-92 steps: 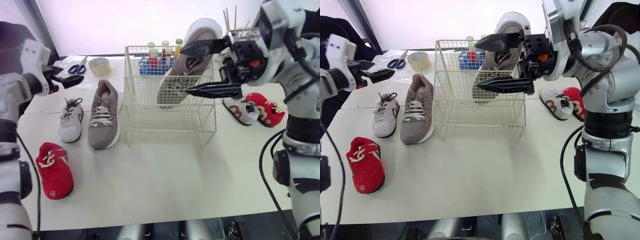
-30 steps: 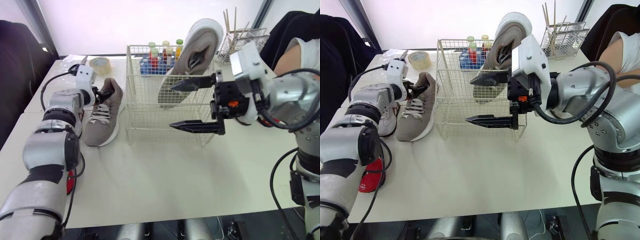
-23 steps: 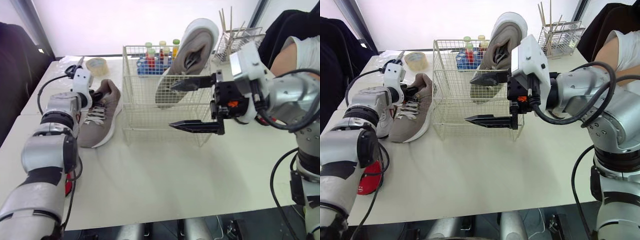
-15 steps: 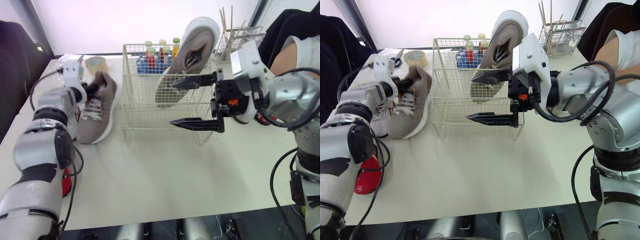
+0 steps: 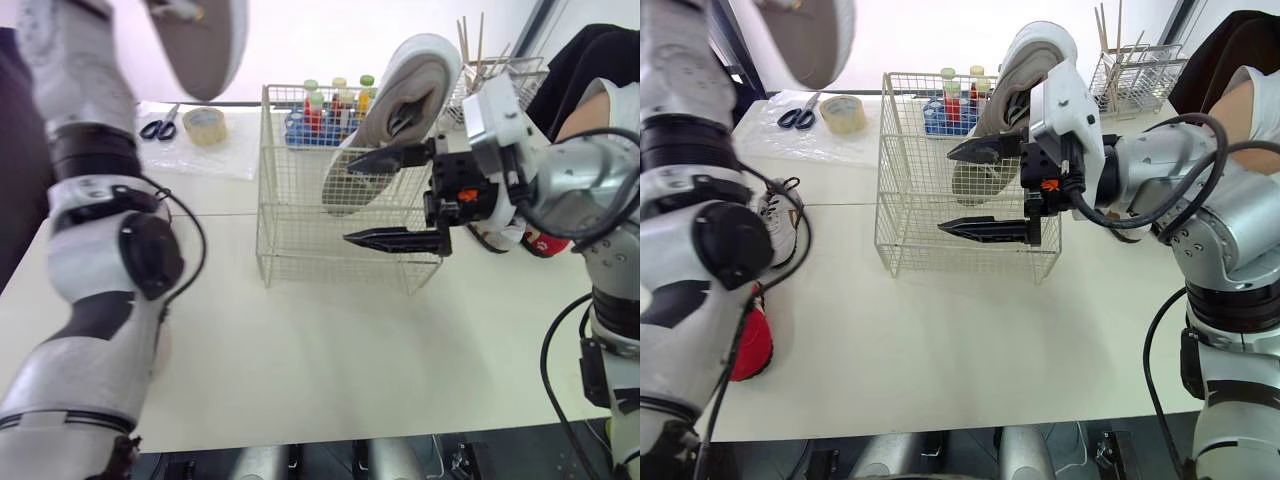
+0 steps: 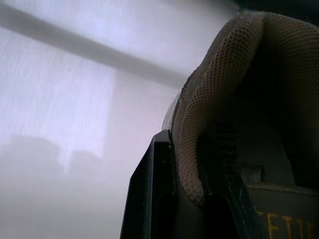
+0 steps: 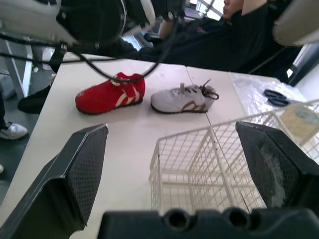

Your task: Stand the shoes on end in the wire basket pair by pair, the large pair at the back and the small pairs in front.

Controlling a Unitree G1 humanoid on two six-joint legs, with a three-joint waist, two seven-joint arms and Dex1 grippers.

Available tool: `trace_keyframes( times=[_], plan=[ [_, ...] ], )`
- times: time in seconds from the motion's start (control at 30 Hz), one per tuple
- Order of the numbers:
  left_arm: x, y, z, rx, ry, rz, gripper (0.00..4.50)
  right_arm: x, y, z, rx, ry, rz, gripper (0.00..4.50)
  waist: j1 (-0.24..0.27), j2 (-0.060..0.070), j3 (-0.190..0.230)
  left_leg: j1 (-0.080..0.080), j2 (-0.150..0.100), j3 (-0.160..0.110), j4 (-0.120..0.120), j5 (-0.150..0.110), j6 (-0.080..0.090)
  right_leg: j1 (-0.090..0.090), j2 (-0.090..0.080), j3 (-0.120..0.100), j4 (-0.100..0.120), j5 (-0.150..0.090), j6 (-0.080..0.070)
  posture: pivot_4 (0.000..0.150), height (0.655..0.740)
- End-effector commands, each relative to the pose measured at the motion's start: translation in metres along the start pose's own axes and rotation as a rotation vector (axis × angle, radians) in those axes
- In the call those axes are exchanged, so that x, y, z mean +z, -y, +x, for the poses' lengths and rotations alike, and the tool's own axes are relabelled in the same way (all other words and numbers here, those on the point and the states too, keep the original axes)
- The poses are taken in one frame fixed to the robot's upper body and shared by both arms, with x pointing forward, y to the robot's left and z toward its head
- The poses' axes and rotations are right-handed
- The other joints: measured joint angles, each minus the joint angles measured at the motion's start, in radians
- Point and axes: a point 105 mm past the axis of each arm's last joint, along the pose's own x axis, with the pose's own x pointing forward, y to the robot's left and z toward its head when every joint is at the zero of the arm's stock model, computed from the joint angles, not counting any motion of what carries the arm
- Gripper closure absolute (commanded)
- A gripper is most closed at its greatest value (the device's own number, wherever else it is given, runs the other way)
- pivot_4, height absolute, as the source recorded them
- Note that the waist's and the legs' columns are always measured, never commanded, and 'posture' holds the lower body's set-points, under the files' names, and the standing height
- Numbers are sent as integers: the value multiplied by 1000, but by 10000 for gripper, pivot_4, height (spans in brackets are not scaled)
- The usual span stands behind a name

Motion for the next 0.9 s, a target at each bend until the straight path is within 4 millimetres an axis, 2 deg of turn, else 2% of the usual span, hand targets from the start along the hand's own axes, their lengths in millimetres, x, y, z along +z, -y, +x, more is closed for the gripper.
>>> trace_keyframes(
  times=[0.03,0.1,0.2,0.33,0.57,0.7,0.9],
  plan=[
    [9,24,10,-19,111,30,44702,11,-2,-6,-20,1,-55,0,-2,0,0,1,0,0,0,0,1,1,1,0,-1,0,0,1500,7400],
    [-1,41,7,-51,125,41,44702,11,-4,-8,-30,-4,-51,0,-1,0,0,1,1,0,0,0,1,1,1,0,-1,0,0,1500,7400],
    [-11,49,3,-43,136,33,44702,11,-7,-9,-42,-10,-46,0,-3,0,0,0,1,0,-1,0,-1,0,1,0,-1,0,0,1500,7400],
    [-40,66,-8,-14,104,-3,44702,12,-10,-14,-102,-14,-33,0,-1,0,0,0,1,1,-2,0,0,0,1,0,-3,0,0,1500,7400],
    [-59,77,-25,-5,96,8,44702,12,-14,-16,-142,-31,-22,0,-1,0,0,0,1,1,-2,-1,1,1,1,0,-5,1,1,1500,7400],
    [-69,87,-47,-32,112,88,44702,14,-16,-18,-154,-37,-19,0,-1,0,0,0,1,1,-2,-1,1,1,1,0,-5,1,1,1500,7400],
    [-86,88,-76,-28,77,174,44702,15,-17,-19,-161,-42,-17,0,-1,0,0,0,1,1,-2,-1,2,1,1,0,-6,1,1,1500,7400]
  ],
)
